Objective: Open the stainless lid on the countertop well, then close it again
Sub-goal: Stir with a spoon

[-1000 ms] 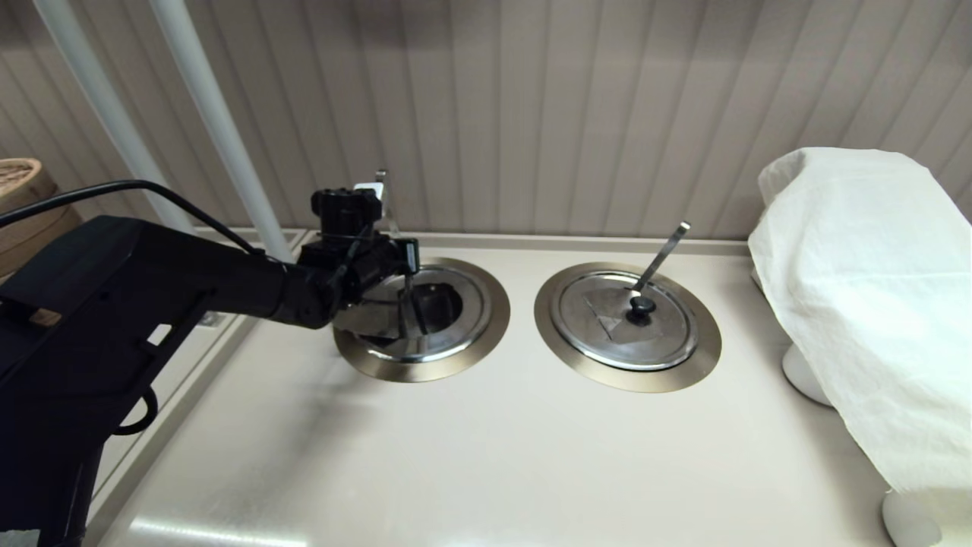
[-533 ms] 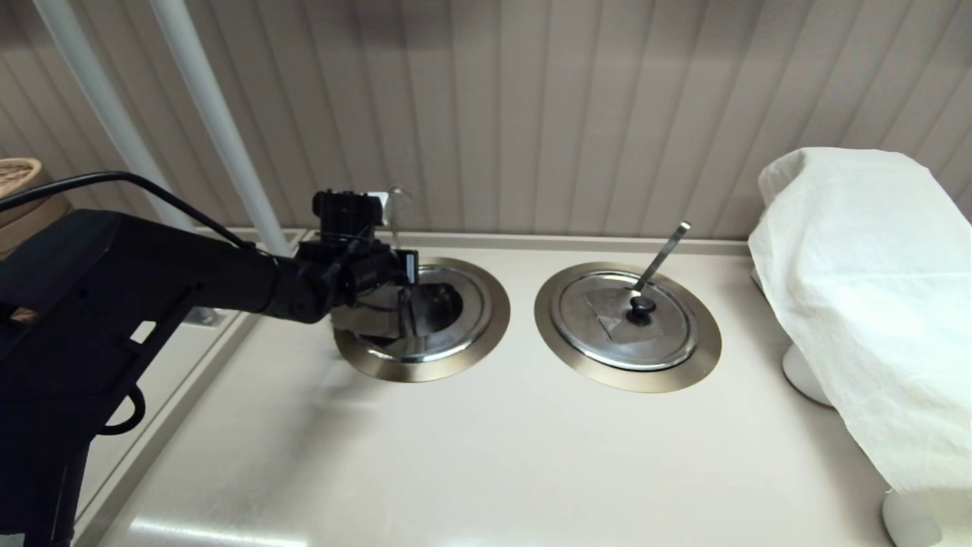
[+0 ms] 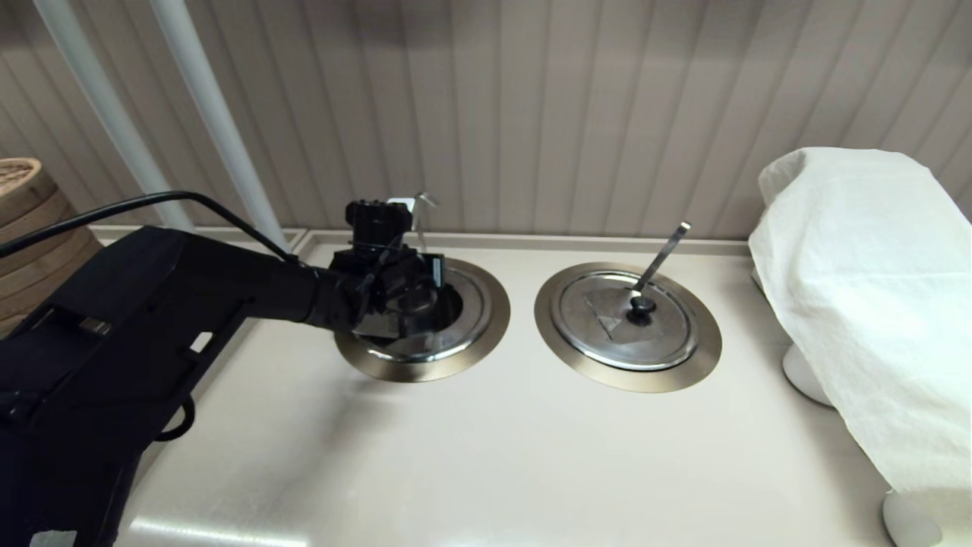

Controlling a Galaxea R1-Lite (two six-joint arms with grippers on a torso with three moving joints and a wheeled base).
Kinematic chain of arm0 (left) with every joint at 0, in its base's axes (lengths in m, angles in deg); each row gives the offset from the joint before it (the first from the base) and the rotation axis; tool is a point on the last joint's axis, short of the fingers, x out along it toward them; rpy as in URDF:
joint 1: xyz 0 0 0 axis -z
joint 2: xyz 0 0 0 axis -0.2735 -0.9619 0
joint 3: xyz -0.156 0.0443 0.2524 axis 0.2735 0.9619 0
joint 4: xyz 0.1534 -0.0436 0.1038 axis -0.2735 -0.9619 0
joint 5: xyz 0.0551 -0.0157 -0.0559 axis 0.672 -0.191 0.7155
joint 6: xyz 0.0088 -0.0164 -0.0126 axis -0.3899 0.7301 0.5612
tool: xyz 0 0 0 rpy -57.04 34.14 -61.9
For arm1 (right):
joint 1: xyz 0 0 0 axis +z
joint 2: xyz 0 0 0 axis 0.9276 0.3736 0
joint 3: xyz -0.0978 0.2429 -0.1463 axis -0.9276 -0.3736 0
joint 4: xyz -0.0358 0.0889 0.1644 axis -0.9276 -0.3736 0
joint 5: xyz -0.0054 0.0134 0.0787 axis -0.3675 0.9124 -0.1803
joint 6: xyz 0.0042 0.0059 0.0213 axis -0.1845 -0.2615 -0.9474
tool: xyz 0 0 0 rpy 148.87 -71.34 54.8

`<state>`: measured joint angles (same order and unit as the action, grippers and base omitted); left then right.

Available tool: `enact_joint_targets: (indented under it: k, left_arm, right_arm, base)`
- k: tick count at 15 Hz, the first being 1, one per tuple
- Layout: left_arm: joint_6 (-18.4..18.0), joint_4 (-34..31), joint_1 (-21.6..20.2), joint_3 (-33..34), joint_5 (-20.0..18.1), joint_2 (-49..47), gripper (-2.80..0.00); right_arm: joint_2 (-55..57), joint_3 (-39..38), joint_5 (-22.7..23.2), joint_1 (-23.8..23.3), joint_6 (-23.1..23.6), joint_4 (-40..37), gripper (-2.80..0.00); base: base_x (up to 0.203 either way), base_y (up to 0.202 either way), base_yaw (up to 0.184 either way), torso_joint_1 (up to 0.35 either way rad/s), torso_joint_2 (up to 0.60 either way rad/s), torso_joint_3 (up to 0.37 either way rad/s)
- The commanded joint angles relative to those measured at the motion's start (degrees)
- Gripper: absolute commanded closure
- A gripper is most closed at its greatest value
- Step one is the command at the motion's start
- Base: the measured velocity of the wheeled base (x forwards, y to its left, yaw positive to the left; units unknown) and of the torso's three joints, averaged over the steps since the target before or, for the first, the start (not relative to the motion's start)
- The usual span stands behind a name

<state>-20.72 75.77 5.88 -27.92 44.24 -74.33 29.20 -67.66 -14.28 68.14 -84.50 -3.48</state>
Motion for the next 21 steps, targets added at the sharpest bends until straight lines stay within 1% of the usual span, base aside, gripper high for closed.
enact_joint_targets:
  k: [1,2,4,5,8,10,13,14,18,20,21]
  left_arm:
    - [0.84,1.33,0.14,-2.83,0.64,-2.42,0.00]
    - [1.41,2.67,0.14,-4.51,2.12,-3.81,0.00]
    - [1.79,5.32,-0.04,-7.22,6.38,-6.28,0.00]
    - [1.78,5.32,-0.27,-7.03,6.50,-6.08,0.00]
    - [-0.01,5.08,-2.87,-5.39,6.59,-4.18,0.00]
    - [-0.76,4.65,-4.39,-1.58,5.89,-0.91,0.00]
    - [-1.76,3.93,-4.83,5.45,1.91,3.94,0.00]
    - [-1.99,3.82,-4.52,6.40,1.11,4.53,0.00]
    - [-1.65,3.72,-0.50,7.80,-0.89,4.26,0.00]
    - [-1.64,3.69,1.65,7.04,-0.91,2.97,0.00]
    - [-1.57,3.88,2.06,5.51,-0.85,1.76,0.00]
  right_arm:
    - [0.00,0.00,0.00,0.01,0.03,0.04,0.00]
    - [0.00,0.00,0.00,0.01,0.03,0.04,0.00]
    - [0.00,0.00,0.00,0.01,0.03,0.04,0.00]
    - [0.00,0.00,0.07,0.01,0.03,0.04,0.00]
    - [0.00,0.00,0.06,0.01,0.03,0.04,0.00]
    - [0.00,0.00,0.00,0.01,0.03,0.04,0.00]
    - [0.00,0.00,0.09,0.01,0.03,0.04,0.00]
    - [0.00,0.00,0.00,0.01,0.03,0.04,0.00]
    - [0.00,0.00,0.00,0.01,0.03,0.04,0.00]
    - [0.00,0.00,0.00,0.01,0.03,0.04,0.00]
    - [0.00,0.00,0.00,0.01,0.03,0.04,0.00]
  base:
    - [0.000,0.000,0.000,0.000,0.00,0.000]
    - [0.000,0.000,0.000,0.000,0.00,0.000]
    - [0.000,0.000,0.000,0.000,0.00,0.000]
    - [0.000,0.000,0.000,0.000,0.00,0.000]
    - [0.000,0.000,0.000,0.000,0.00,0.000]
    - [0.000,0.000,0.000,0.000,0.00,0.000]
    - [0.000,0.000,0.000,0.000,0.00,0.000]
    - [0.000,0.000,0.000,0.000,0.00,0.000]
    - [0.000,0.000,0.000,0.000,0.00,0.000]
    - [0.000,0.000,0.000,0.000,0.00,0.000]
    - [0.000,0.000,0.000,0.000,0.00,0.000]
